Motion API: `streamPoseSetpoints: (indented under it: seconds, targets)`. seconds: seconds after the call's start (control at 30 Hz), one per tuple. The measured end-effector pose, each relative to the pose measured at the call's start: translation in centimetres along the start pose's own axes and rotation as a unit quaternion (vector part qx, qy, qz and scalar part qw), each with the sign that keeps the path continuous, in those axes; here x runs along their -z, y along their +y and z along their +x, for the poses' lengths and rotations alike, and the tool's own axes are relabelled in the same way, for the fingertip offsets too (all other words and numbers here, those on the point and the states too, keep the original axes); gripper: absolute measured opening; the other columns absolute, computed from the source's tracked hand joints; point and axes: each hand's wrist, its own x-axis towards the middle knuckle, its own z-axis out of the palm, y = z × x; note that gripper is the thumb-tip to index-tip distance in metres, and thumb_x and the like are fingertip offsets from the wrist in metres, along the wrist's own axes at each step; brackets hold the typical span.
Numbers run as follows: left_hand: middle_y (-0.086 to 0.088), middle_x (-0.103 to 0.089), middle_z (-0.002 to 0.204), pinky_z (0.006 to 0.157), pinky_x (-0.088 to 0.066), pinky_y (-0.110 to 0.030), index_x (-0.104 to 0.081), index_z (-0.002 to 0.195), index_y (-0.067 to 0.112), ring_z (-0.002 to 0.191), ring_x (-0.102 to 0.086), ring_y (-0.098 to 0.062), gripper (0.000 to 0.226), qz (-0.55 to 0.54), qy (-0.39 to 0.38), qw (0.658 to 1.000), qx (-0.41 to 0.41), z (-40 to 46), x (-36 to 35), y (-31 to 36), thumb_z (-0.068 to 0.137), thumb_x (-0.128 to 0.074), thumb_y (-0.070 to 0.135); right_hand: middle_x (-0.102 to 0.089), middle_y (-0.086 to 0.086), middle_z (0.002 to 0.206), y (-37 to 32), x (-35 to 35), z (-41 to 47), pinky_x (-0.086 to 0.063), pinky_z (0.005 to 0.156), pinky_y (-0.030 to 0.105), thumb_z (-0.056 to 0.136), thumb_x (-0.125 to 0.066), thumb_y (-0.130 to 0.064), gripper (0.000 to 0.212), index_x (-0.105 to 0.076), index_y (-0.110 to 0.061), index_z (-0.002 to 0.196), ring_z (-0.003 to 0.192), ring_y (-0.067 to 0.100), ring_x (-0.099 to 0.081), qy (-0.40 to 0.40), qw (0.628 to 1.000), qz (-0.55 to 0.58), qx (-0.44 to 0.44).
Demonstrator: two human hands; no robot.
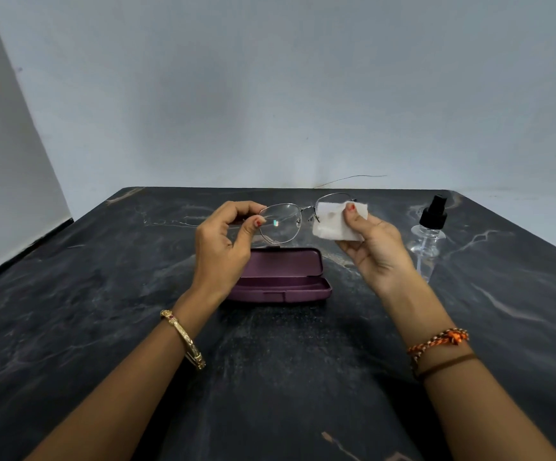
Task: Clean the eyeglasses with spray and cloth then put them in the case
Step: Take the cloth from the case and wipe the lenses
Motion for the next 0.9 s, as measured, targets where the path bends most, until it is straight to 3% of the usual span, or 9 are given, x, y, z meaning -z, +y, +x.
streamPoseSetpoints:
  seconds: [0.2,0.3,0.43,0.6,0.73,0.8,0.9]
  targets:
    - [0.013,-0.061,0.082,0.074,-0.047,-0.009,-0.060,0.084,0.020,0.079,-0.058,0.006,0.021,-0.015,-0.027,1.000,-0.004,-0.6,-0.8,0.2,0.079,-0.060,0.000,-0.069,-0.005,0.053,0.9,-1.4,-0.5,-0.055,0.062,0.020,0.086,-0.058,-0.014,0.009,-0.057,-0.012,0.077,0.054,0.007,-0.067,0.057,0.982,0.179,0.008]
    - [0.013,-0.061,0.083,0.075,-0.048,-0.011,-0.061,0.085,0.017,0.081,-0.059,0.005,0.017,-0.008,-0.034,0.999,-0.016,-0.7,-0.9,0.2,0.078,-0.060,0.001,-0.071,-0.006,0.057,1.4,-1.4,-0.5,-0.055,0.061,0.017,0.085,-0.058,-0.010,0.005,-0.059,-0.012,0.080,0.060,0.005,-0.067,0.039,0.985,0.167,0.022]
    - [0.011,-0.061,0.082,0.072,-0.046,-0.008,-0.061,0.088,0.014,0.078,-0.058,0.006,0.017,-0.004,-0.016,1.000,-0.015,-0.4,-0.4,0.0,0.079,-0.060,-0.001,-0.072,-0.007,0.060,0.9,-0.9,-0.3,-0.055,0.058,0.016,0.082,-0.059,-0.004,0.009,-0.063,-0.011,0.080,0.061,0.003,-0.068,-0.012,0.998,0.055,0.025]
    - [0.010,-0.060,0.080,0.071,-0.044,-0.007,-0.060,0.089,0.015,0.076,-0.057,0.006,0.018,0.003,-0.014,1.000,-0.005,0.1,-0.1,0.0,0.080,-0.059,-0.001,-0.073,-0.002,0.064,-0.7,0.3,-0.1,-0.057,0.058,0.020,0.064,-0.066,-0.003,0.017,-0.065,-0.005,0.081,0.065,0.007,-0.070,-0.057,0.997,-0.039,0.018]
    - [0.011,-0.060,0.080,0.072,-0.044,-0.007,-0.060,0.089,0.016,0.076,-0.056,0.007,0.019,0.002,-0.017,1.000,-0.007,0.0,-0.3,0.3,0.080,-0.059,-0.001,-0.072,0.000,0.069,-0.7,0.4,0.0,-0.057,0.058,0.020,0.081,-0.061,-0.008,0.003,-0.061,-0.006,0.083,0.070,0.012,-0.067,-0.002,1.000,0.009,0.005]
    - [0.012,-0.059,0.080,0.072,-0.044,-0.008,-0.059,0.089,0.015,0.077,-0.056,0.008,0.020,0.003,-0.024,1.000,-0.013,-0.3,-0.5,0.4,0.080,-0.058,-0.002,-0.069,0.003,0.074,-0.2,0.0,0.0,-0.057,0.056,0.020,0.082,-0.061,-0.013,0.005,-0.059,-0.008,0.082,0.071,0.014,-0.065,0.037,0.997,0.068,-0.002]
    - [0.006,-0.060,0.081,0.073,-0.046,-0.011,-0.060,0.091,0.013,0.078,-0.055,0.004,0.020,0.019,-0.039,0.999,-0.026,-0.7,-0.8,0.5,0.079,-0.059,-0.003,-0.070,-0.001,0.065,0.7,-0.6,-0.2,-0.056,0.055,0.020,0.082,-0.062,-0.013,0.004,-0.059,-0.012,0.080,0.062,0.011,-0.067,0.050,0.992,0.120,0.002]
